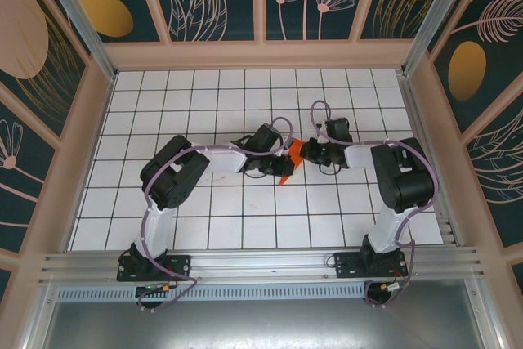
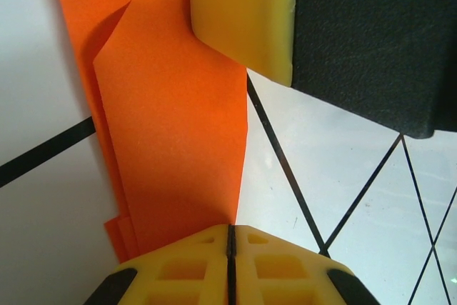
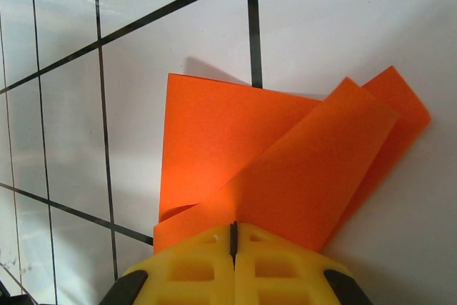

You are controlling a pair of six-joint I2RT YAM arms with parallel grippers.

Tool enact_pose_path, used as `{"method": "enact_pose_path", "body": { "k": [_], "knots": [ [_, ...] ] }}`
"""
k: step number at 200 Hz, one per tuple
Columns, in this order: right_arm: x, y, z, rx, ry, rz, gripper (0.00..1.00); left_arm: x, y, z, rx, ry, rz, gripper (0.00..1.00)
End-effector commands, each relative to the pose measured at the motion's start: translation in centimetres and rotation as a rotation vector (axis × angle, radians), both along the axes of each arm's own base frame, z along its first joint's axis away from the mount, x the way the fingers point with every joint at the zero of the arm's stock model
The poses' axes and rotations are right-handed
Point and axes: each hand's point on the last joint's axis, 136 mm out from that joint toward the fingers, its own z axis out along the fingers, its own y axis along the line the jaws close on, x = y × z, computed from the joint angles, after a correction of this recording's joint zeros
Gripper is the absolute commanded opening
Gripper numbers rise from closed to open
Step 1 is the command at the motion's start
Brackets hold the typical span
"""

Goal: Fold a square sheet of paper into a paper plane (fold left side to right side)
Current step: Fold the wing for the fifth time at the center of the table.

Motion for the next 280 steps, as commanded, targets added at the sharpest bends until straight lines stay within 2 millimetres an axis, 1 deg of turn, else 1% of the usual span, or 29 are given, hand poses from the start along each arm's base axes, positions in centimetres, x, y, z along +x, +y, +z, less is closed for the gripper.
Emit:
{"method": "enact_pose_path", "body": {
  "k": [1, 31, 53, 100, 124, 155, 185, 227, 244, 262, 280],
  "knots": [
    [0.0, -1.0, -0.7, -0.039, 0.038, -0.003, 0.00, -2.9, 4.1, -6.4, 0.202, 0.106, 0.044, 0.12],
    [1.2, -1.8, -0.7, -0.048, 0.034, -0.018, 0.00, -4.1, 5.0, -7.4, 0.219, 0.135, 0.049, 0.12],
    [2.0, -2.4, -0.7, -0.053, 0.034, -0.030, 0.00, -4.5, 5.5, -7.8, 0.224, 0.147, 0.055, 0.12],
    [3.5, -4.0, -1.0, -0.067, 0.039, -0.060, 0.00, -4.8, 5.8, -8.2, 0.229, 0.155, 0.054, 0.12],
    [4.2, -4.3, -0.8, -0.052, 0.035, -0.065, 0.00, -5.0, 5.9, -8.4, 0.233, 0.160, 0.052, 0.12],
    [4.9, -4.9, -1.0, -0.056, 0.042, -0.076, 0.00, -5.2, 6.0, -8.6, 0.235, 0.166, 0.054, 0.12],
    [6.0, -6.1, -1.0, -0.057, 0.041, -0.102, 0.00, -5.2, 6.1, -8.6, 0.235, 0.165, 0.056, 0.12],
    [8.4, -7.7, 0.1, -0.061, 0.008, -0.133, 0.00, -5.1, 6.1, -8.5, 0.231, 0.161, 0.057, 0.12],
    [9.1, -7.9, 1.6, -0.050, -0.027, -0.135, 0.00, -5.0, 5.9, -8.3, 0.224, 0.156, 0.056, 0.12],
    [8.7, -7.6, 3.7, -0.037, -0.068, -0.135, 0.00, -4.8, 5.6, -8.0, 0.211, 0.150, 0.059, 0.12],
    [7.0, -6.8, 5.4, -0.012, -0.093, -0.124, 0.00, -4.7, 5.4, -7.8, 0.202, 0.149, 0.058, 0.12]
  ]
}}
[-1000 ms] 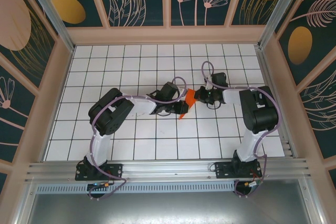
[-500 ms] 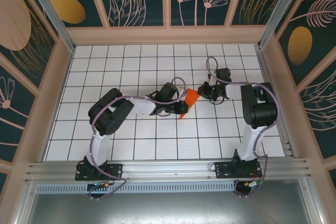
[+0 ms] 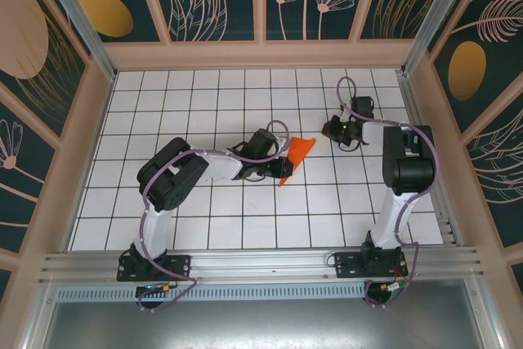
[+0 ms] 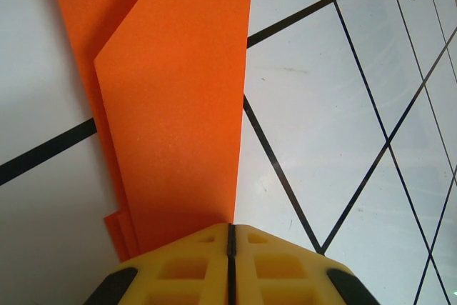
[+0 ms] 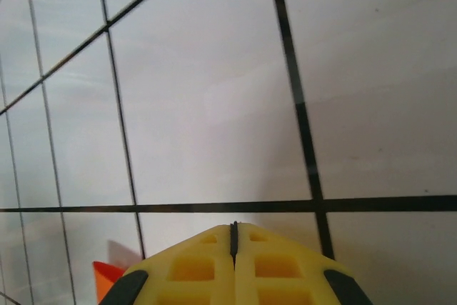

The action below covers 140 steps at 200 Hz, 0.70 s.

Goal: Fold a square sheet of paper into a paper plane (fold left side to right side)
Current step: Fold the wing for the fifth time at the center of the table.

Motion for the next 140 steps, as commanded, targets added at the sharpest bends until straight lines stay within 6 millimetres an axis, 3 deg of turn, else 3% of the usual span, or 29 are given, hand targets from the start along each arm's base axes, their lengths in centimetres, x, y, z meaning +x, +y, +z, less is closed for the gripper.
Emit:
{"method": "enact_pose_path", "body": {
  "k": [1, 22, 41, 75, 140],
  "knots": [
    [-1.2, 1.0, 4.0, 0.013, -0.088, 0.021, 0.00, -4.6, 5.3, -7.9, 0.263, 0.216, 0.034, 0.12],
    [-4.0, 3.2, 4.7, 0.068, -0.095, 0.056, 0.00, -4.5, 5.1, -7.7, 0.260, 0.213, 0.032, 0.12],
    [-6.2, 5.3, 3.9, 0.119, -0.061, 0.089, 0.00, -4.5, 5.1, -7.6, 0.259, 0.210, 0.032, 0.12],
    [-8.1, 8.7, 2.2, 0.183, 0.001, 0.147, 0.00, -4.3, 5.1, -7.3, 0.257, 0.204, 0.034, 0.12],
    [-11.4, 10.4, 0.1, 0.209, 0.095, 0.136, 0.00, -4.3, 4.9, -7.3, 0.251, 0.201, 0.036, 0.12]
  ]
}}
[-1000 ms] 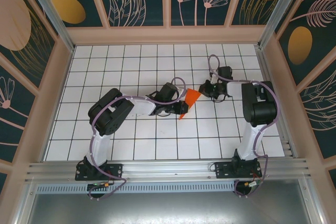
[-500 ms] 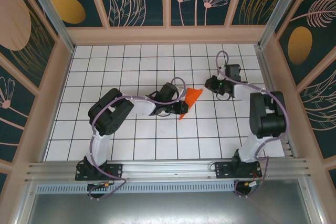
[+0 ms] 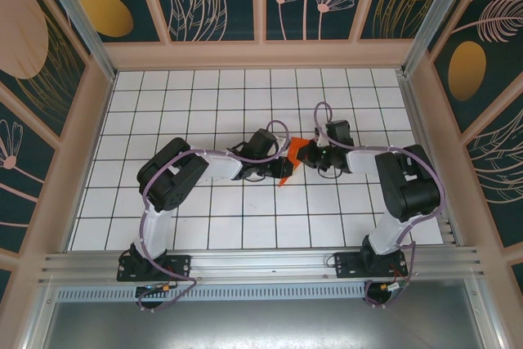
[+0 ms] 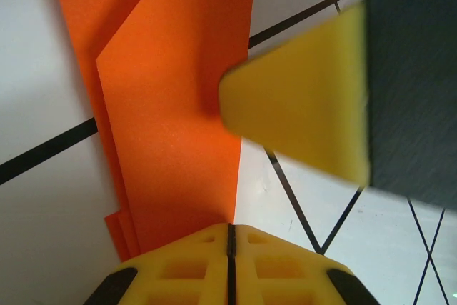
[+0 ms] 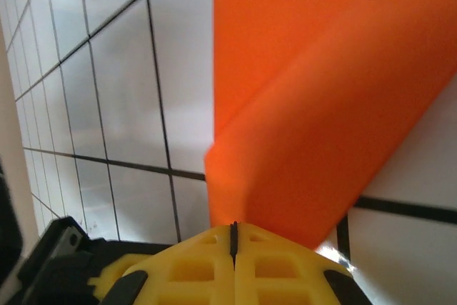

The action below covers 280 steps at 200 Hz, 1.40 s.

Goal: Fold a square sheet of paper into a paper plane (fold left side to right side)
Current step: Fold the wing for the fifth time at the center of the table.

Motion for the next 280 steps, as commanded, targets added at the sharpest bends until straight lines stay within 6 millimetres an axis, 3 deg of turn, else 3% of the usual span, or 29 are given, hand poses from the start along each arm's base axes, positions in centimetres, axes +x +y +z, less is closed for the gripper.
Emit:
{"method": "enact_pose_path", "body": {
  "k": [1, 30, 77, 136, 159, 200, 229, 280],
  "knots": [
    [-0.4, 0.8, 0.0, 0.037, 0.012, -0.009, 0.00, -4.3, 5.0, -7.3, 0.252, 0.200, 0.030, 0.12],
    [-0.4, 1.3, -0.6, 0.026, 0.022, 0.007, 0.00, -4.4, 5.0, -7.3, 0.252, 0.200, 0.031, 0.12],
    [1.0, -1.9, -2.9, -0.134, 0.028, -0.036, 0.00, -4.7, 5.4, -7.7, 0.262, 0.206, 0.030, 0.12],
    [5.3, -5.4, -1.2, -0.217, -0.054, -0.095, 0.00, -4.7, 5.4, -7.7, 0.261, 0.207, 0.029, 0.11],
    [5.7, -4.6, 0.8, -0.191, -0.097, -0.078, 0.00, -4.7, 5.2, -7.5, 0.255, 0.204, 0.029, 0.11],
    [3.7, -1.2, 2.3, -0.080, -0.122, -0.008, 0.00, -4.3, 4.7, -6.5, 0.226, 0.194, 0.029, 0.12],
    [3.6, -0.7, 0.4, -0.082, -0.078, -0.003, 0.00, -4.1, 4.0, -5.2, 0.187, 0.183, 0.018, 0.13],
    [2.6, -1.5, -3.2, -0.150, 0.029, -0.009, 0.00, -3.5, 2.2, 0.3, 0.068, 0.130, -0.007, 0.21]
  ]
}}
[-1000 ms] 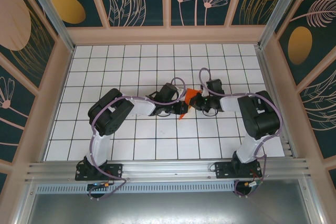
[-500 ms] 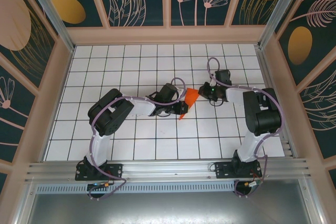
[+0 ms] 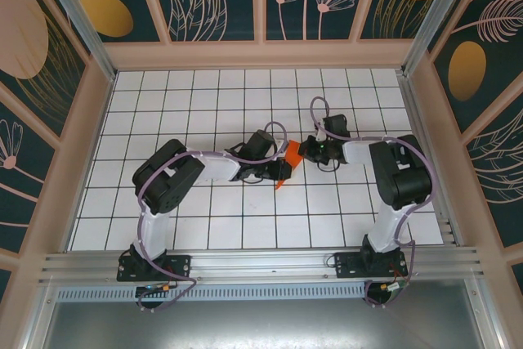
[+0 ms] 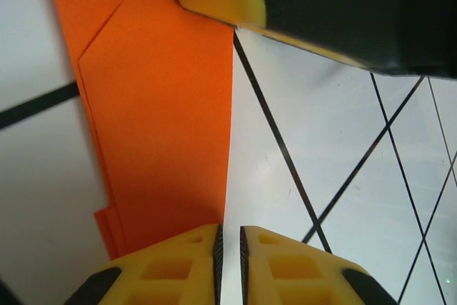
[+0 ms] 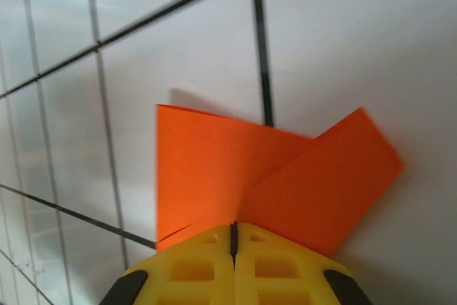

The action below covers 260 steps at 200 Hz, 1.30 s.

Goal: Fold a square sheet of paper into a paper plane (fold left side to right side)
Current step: Fold the wing for the fifth time at the center of the table.

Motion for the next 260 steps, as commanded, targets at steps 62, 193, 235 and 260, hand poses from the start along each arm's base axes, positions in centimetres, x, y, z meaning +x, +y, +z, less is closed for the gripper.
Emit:
{"method": "enact_pose_path", "body": {
  "k": [62, 193, 235, 260],
  "knots": [
    [-1.2, -0.7, -2.2, -0.052, 0.078, -0.008, 0.00, -4.2, 0.4, 1.2, -0.045, 0.155, -0.092, 0.22],
    [-1.3, -1.2, -2.7, -0.088, 0.097, -0.012, 0.00, -7.6, 3.1, -3.4, 0.096, 0.232, -0.113, 0.20],
    [-1.1, -1.3, -2.7, -0.095, 0.102, -0.014, 0.00, -10.0, 4.9, -4.1, 0.145, 0.262, -0.148, 0.20],
    [-1.0, -1.4, -2.6, -0.097, 0.098, -0.014, 0.00, -10.9, 5.7, -4.4, 0.173, 0.271, -0.172, 0.20]
  ]
}}
